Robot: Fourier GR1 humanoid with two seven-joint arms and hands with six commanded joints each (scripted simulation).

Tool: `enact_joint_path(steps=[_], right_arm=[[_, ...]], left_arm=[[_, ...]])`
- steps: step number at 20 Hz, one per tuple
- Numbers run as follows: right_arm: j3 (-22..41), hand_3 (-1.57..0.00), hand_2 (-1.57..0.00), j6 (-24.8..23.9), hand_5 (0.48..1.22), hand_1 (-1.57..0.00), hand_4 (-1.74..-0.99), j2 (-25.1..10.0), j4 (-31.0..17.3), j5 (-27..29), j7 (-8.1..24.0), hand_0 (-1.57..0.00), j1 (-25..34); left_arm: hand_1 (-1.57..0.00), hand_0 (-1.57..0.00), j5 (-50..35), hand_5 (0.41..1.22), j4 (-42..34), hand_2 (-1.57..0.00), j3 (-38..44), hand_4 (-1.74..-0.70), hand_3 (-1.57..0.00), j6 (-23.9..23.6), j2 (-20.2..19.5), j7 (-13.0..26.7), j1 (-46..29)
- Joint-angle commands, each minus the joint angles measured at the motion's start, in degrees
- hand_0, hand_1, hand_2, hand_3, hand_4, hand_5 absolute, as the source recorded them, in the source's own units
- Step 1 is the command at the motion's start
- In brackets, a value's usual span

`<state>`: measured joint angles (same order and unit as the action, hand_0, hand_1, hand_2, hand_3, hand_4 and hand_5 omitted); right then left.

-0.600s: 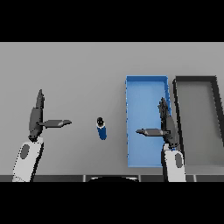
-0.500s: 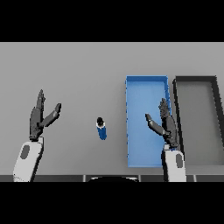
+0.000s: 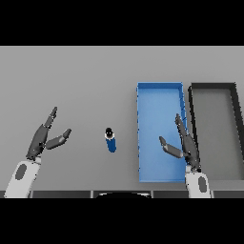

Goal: Pick up the blue pipe and place it into the blue bin.

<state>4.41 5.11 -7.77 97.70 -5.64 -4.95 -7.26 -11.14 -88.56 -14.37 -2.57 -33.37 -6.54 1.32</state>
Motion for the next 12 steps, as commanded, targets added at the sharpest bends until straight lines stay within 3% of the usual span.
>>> enact_joint_path(steps=[1, 7, 10, 12], right_arm=[[0.0, 0.0, 0.0, -0.4, 0.595, 0.0, -1.23, -0.1, -0.4, -0.5, 1.2, 0.0, 0.6], [-0.2, 0.0, 0.0, -0.1, 0.589, 0.0, -1.22, -1.0, 0.2, -0.5, 0.4, 0.0, 1.0], [-0.1, 0.0, 0.0, 0.6, 0.603, 0.0, -1.225, -1.3, -0.1, -0.5, -1.5, 0.0, 0.8], [-0.7, 0.0, 0.0, 0.6, 0.604, 0.0, -1.233, -1.5, -0.9, 0.1, -0.6, 0.0, 1.7]], left_arm=[[0.0, 0.0, 0.0, 0.587, -0.1, 0.0, -0.3, -1.01, 0.0, 0.5, -0.1, 0.0, -0.4], [0.0, 0.0, -2.1, 0.573, -3.9, 0.0, -3.2, -1.02, 0.0, 8.6, -3.1, -2.0, -2.3], [0.0, 0.0, -1.6, 0.532, -5.8, 0.0, -6.1, -1.04, 0.0, 11.2, -3.5, 1.7, -1.4], [0.0, 0.0, -1.1, 0.498, -8.2, 0.0, -8.3, -1.06, 0.0, 11.9, -3.2, 4.2, -1.6]])
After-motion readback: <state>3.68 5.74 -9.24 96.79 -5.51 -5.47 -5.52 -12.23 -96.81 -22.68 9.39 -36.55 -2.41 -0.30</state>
